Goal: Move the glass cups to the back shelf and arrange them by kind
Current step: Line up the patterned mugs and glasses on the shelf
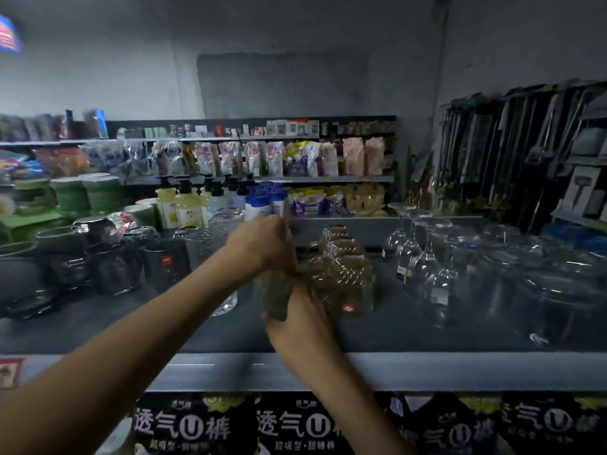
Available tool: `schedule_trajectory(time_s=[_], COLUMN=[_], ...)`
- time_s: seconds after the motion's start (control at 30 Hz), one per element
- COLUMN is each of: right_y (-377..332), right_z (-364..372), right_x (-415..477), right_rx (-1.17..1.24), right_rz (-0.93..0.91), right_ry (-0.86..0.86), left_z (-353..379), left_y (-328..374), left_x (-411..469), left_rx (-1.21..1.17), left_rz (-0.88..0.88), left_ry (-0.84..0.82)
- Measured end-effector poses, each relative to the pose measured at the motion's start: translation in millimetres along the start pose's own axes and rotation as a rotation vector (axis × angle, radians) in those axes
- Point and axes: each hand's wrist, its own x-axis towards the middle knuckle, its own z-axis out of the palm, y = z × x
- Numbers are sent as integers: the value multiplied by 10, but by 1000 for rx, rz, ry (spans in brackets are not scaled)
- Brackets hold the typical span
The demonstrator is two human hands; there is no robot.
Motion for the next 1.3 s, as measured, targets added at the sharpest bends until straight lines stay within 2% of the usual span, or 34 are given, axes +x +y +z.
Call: schedule_trajectory(time_s=[0.07,0.2,0.33,0.5,0.57,0.67,0.73,0.97,1.13,1.3], right_y=[39,107,147,114,48,-84,-195,-435,-507,-430], right_z=[-43,-108,-160,-250,-325,-441,-518,-612,-614,-551], right_x=[28,83,94,102,110,265,422,959,1154,1239], right_rx=[10,96,150,200,146,-94,-205,-490,-584,-545], right_rz=[15,19,17,-11,-34,-136,-192,-190,-218,-204], right_ry=[-93,-170,-223,-228,-232,-144,-147,-364,-397,-358], left_z=[74,128,217,535,652,769,803,863,849,875], left_y=[-23,-63,-136,-223,-259,-266,-246,-198,-172,-158], left_x=[-15,-65,-213,-599,-701,-779,-774,-602,-499,-492], left_rx=[14,-30,-273,-607,-664,-631,-550,-334,-278,-310], left_rz=[-17,-67,-119,-223,-257,-259,-252,-264,-285,-291], left_ry=[25,44,102,294,354,366,358,299,267,294])
